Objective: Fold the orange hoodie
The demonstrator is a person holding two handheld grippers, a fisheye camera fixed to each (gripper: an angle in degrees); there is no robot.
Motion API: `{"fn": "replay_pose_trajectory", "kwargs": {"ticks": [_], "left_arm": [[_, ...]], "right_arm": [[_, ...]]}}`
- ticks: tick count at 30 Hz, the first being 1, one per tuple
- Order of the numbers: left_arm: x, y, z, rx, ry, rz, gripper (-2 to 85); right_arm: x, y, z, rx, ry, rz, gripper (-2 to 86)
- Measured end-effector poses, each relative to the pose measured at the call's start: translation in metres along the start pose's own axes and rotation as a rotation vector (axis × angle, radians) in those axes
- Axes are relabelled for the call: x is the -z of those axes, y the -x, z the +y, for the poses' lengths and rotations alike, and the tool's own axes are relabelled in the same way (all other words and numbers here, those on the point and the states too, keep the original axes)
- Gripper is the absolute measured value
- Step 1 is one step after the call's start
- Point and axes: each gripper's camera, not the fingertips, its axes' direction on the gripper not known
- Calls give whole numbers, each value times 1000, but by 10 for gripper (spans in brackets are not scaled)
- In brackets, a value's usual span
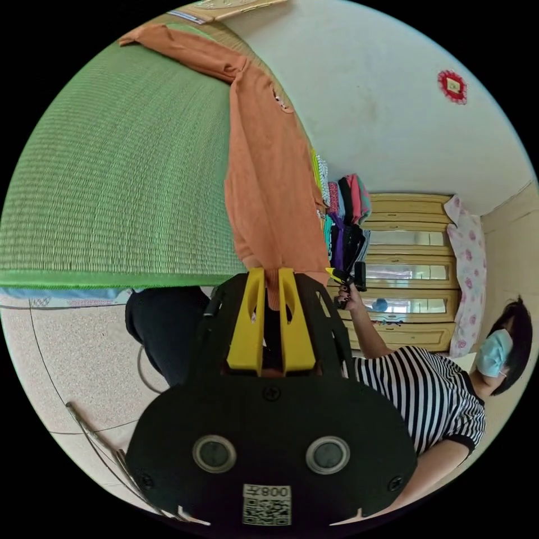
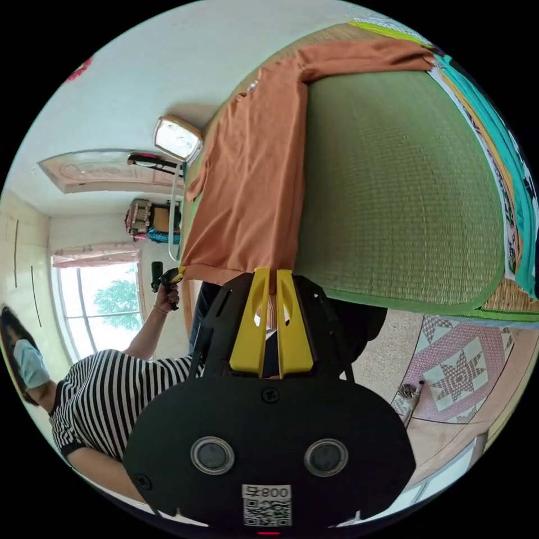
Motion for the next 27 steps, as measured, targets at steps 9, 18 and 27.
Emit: {"fn": "replay_pose_trajectory", "kwargs": {"ticks": [9,18,27], "left_arm": [[47,5,92,16,-30,47,36],[45,16,134,60,1,103,36],[48,13,127,90,8,87,53]], "right_arm": [[-3,9,79,81,101,-11,12],[7,-18,140,11,57,-61,12],[3,-31,152,-49,77,-30,15]]}}
